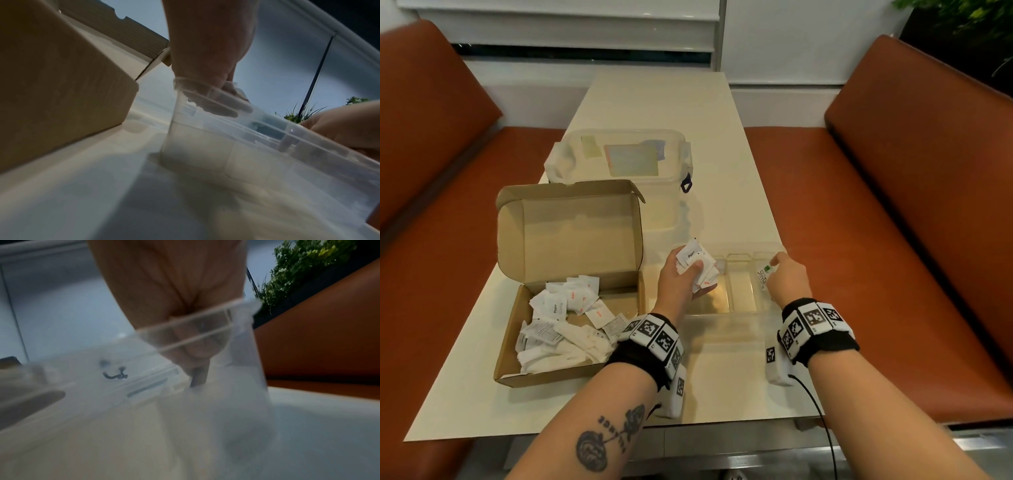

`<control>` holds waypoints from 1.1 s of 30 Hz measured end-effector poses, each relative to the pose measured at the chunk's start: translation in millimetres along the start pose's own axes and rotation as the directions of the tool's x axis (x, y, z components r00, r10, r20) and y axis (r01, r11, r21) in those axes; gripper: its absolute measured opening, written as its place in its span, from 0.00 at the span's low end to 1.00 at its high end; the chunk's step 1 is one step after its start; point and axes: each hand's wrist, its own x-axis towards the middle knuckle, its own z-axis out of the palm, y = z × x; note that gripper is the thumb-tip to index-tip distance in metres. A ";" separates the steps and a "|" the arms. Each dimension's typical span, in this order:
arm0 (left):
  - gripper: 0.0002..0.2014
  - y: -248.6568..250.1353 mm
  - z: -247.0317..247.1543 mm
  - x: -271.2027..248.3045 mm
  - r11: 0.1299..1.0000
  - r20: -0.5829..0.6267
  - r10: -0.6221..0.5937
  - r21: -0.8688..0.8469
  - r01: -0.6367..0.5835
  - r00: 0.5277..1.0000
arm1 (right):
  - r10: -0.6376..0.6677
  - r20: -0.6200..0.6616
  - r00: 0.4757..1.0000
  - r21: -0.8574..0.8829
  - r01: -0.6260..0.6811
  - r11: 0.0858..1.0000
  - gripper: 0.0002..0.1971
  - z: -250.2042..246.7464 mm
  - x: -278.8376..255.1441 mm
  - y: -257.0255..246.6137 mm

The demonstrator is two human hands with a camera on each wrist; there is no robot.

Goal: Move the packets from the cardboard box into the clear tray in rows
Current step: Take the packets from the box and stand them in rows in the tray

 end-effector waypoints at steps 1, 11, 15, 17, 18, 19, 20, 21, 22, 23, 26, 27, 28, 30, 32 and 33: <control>0.15 -0.1 -0.2 0.1 1.000 0.000 0.001 -0.001 -0.001 1.000 | 0.004 -0.002 1.000 -0.002 -0.004 1.000 0.18 1.9 0.0 0.1; 0.15 0.3 -1.1 0.5 1.000 0.010 -0.001 -0.003 0.002 1.000 | -0.081 0.049 0.995 -0.241 0.091 0.966 0.14 11.3 -2.3 -0.9; 0.15 0.5 -1.4 -0.2 1.000 0.012 -0.005 -0.007 0.005 1.000 | -0.076 0.078 0.994 -0.317 0.097 0.943 0.15 12.9 -2.4 -1.2; 0.15 0.0 -2.0 0.0 1.000 0.019 -0.003 -0.004 0.003 1.000 | -0.064 0.085 0.994 -0.334 0.089 0.938 0.15 12.3 -2.9 -1.6; 0.15 0.0 -2.0 0.2 1.000 0.022 -0.003 -0.003 0.003 1.000 | -0.060 0.087 0.994 -0.337 0.086 0.938 0.15 11.8 -3.4 -2.1; 0.14 0.0 -2.0 0.3 1.000 0.025 -0.007 0.000 0.007 1.000 | -0.059 0.083 0.995 -0.334 0.083 0.939 0.15 11.0 -4.0 -3.1; 0.14 0.4 -1.9 0.5 1.000 0.027 -0.012 0.003 0.012 1.000 | -0.062 0.070 0.996 -0.327 0.081 0.941 0.14 10.0 -4.6 -4.9; 0.15 0.8 -1.9 0.6 1.000 0.032 -0.015 0.004 0.015 0.999 | -0.074 0.045 0.996 -0.317 0.085 0.945 0.14 8.6 -5.3 -8.1; 0.15 1.3 -1.7 0.6 1.000 0.040 -0.016 0.005 0.016 0.999 | -0.101 0.010 0.995 -0.305 0.099 0.947 0.14 7.0 -6.0 -12.1; 0.14 1.5 -1.3 0.6 1.000 0.046 -0.016 0.008 0.016 0.999 | -0.142 -0.026 0.990 -0.287 0.128 0.949 0.13 5.3 -6.6 -17.4; 0.14 1.3 -0.3 1.4 0.999 0.045 -0.021 0.034 0.019 0.999 | -0.300 -0.071 0.951 -0.123 0.290 0.949 0.11 2.5 -9.7 -37.1; 0.14 1.3 0.2 1.6 0.999 0.044 -0.021 0.038 0.020 0.999 | -0.337 -0.050 0.940 -0.028 0.336 0.941 0.10 2.7 -11.6 -43.7; 0.13 1.6 0.7 1.6 0.999 0.045 -0.020 0.043 0.019 0.999 | -0.362 -0.016 0.932 0.075 0.362 0.929 0.09 3.5 -13.6 -49.9; 0.11 3.2 1.5 1.6 0.999 0.035 -0.018 0.051 0.016 0.999 | -0.386 0.062 0.920 0.245 0.361 0.900 0.07 6.9 -17.4 -58.8; 0.11 5.2 1.4 1.7 0.999 0.024 -0.028 0.040 0.027 0.999 | -0.378 0.099 0.921 0.331 0.327 0.885 0.08 11.1 -19.6 -62.7; 0.11 6.2 1.1 1.9 0.999 0.027 -0.036 0.025 0.035 0.999 | -0.367 0.104 0.924 0.354 0.311 0.882 0.09 12.9 -19.5 -63.0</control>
